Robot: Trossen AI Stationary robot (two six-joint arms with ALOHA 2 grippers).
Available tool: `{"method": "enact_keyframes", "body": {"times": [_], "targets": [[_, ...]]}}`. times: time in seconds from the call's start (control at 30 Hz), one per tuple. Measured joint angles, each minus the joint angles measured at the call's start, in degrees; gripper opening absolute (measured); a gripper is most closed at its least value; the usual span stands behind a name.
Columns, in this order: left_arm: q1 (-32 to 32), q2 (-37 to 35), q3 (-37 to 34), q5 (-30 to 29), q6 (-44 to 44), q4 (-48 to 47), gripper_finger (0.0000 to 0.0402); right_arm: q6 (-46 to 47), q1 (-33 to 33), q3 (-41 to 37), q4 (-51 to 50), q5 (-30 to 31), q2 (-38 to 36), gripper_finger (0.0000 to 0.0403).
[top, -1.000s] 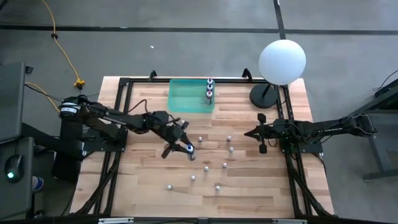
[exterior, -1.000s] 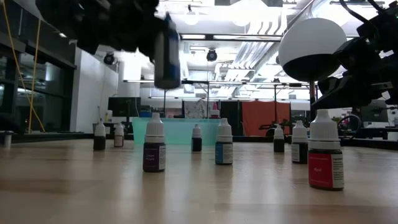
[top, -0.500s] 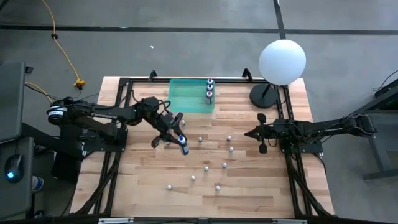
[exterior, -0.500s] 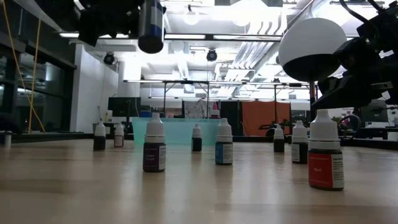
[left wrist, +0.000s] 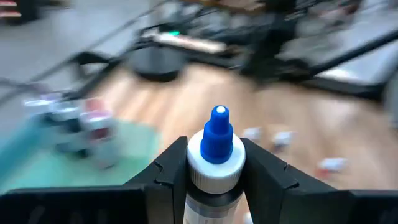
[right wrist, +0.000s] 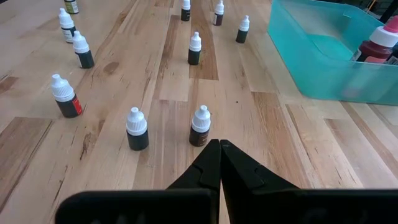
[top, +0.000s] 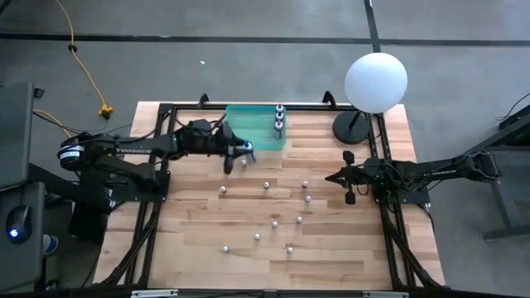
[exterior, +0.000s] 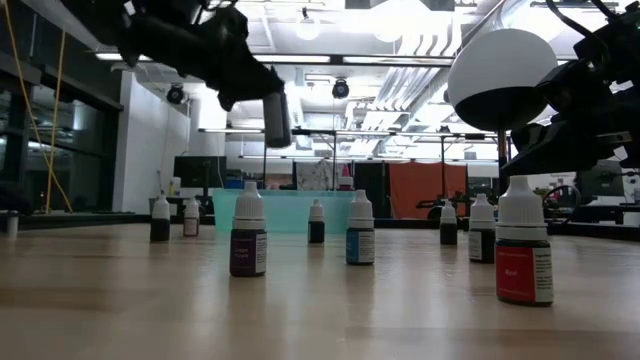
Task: Pick & Place food coloring
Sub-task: Put the big blue food coloring bottle into the blue transparent bin
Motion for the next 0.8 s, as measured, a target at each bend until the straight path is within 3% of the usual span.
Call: {"method": "enact_keyframes", "body": {"times": [0.2, 0.37, 0.6, 0.8], "targets": [[-0.07, 3.27, 8.84, -18.33, 6.85, -11.50, 0.0111, 0.01, 0.01, 0.00, 0.01, -0.01, 0.00, 0.0000], [-0.16, 10.27, 14.97, -19.84, 8.89, -12.63, 0.0111, 0.00, 0.00, 0.00, -0.01, 0.01, 0.00, 0.0000], [-0.11, 20.36, 21.52, -30.87, 9.05, -12.36, 0.0111, 0.00, 0.02, 0.01, -0.01, 0.01, -0.01, 0.0000], [-0.52, 26.88, 24.18, -32.42, 4.33, -9.05, 0.0111, 0.00, 0.02, 0.01, 0.01, 0.01, -0.01, 0.0000]]}}
